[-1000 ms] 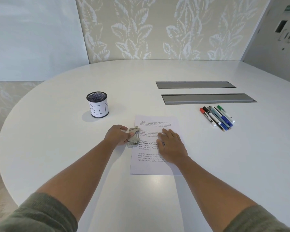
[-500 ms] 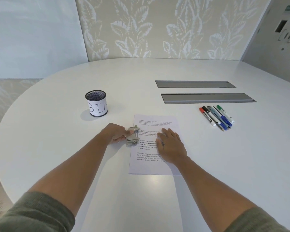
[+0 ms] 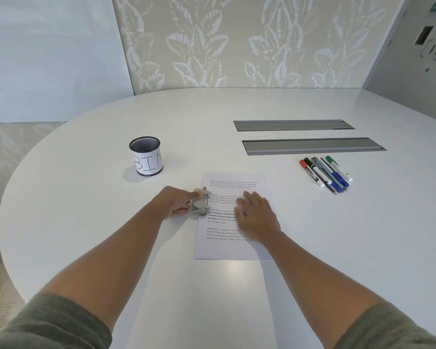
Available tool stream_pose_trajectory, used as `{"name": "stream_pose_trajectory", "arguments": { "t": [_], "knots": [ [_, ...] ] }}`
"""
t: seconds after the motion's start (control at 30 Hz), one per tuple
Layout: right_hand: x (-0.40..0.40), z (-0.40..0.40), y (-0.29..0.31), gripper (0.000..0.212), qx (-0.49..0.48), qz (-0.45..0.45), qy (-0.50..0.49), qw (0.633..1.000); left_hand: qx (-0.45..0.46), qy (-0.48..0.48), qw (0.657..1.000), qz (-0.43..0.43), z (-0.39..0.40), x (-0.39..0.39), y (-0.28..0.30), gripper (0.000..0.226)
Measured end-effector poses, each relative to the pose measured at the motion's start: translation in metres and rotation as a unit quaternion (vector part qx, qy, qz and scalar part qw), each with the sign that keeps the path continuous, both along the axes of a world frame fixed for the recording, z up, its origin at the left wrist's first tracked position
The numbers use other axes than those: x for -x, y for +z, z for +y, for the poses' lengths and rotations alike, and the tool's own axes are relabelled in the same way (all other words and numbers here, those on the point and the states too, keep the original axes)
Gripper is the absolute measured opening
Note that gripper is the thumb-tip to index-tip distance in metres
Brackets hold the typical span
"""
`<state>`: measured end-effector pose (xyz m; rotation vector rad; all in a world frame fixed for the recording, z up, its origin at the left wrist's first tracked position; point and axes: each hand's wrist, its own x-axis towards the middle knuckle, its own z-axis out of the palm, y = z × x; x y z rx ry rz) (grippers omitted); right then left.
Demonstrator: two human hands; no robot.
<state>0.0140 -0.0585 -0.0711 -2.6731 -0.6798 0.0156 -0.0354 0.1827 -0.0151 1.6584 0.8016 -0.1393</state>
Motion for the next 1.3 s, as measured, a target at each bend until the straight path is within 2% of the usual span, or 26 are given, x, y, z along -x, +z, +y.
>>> {"name": "stream_pose_trajectory", "arguments": {
  "t": [0.2, 0.3, 0.43, 0.6, 0.73, 1.03, 1.17, 1.3],
  "knots": [
    [-0.003, -0.001, 0.003, 0.047, 0.003, 0.024, 0.008, 1.0, -0.01, 0.012, 1.0, -0.002, -0.003, 0.008, 0.005, 0.066],
    [-0.003, -0.004, 0.004, 0.05, -0.012, 0.033, -0.01, 0.999, 0.005, 0.027, 1.0, -0.001, -0.002, 0.013, 0.005, 0.044],
    [0.001, -0.01, 0.005, 0.05, -0.021, 0.022, -0.022, 0.999, -0.036, 0.016, 0.999, 0.038, 0.002, 0.024, 0.004, 0.014],
    [0.002, -0.012, 0.007, 0.051, -0.017, 0.015, -0.024, 0.999, -0.053, -0.04, 0.995, 0.068, 0.001, 0.037, 0.012, 0.017],
    [0.003, -0.013, 0.005, 0.051, -0.009, 0.014, -0.021, 1.0, 0.002, -0.079, 0.992, 0.094, -0.004, 0.044, 0.015, 0.005],
    [0.009, -0.021, 0.001, 0.049, -0.017, 0.018, -0.034, 0.999, 0.033, -0.125, 0.989, 0.078, -0.032, 0.051, 0.014, 0.013],
    [0.01, -0.03, -0.003, 0.045, -0.029, 0.008, -0.05, 0.998, 0.029, -0.142, 0.987, 0.071, -0.046, 0.049, 0.01, 0.026],
    [0.014, -0.039, -0.001, 0.036, -0.052, -0.019, -0.059, 0.997, 0.029, -0.188, 0.979, 0.069, -0.066, 0.046, 0.01, 0.018]
  ]
}}
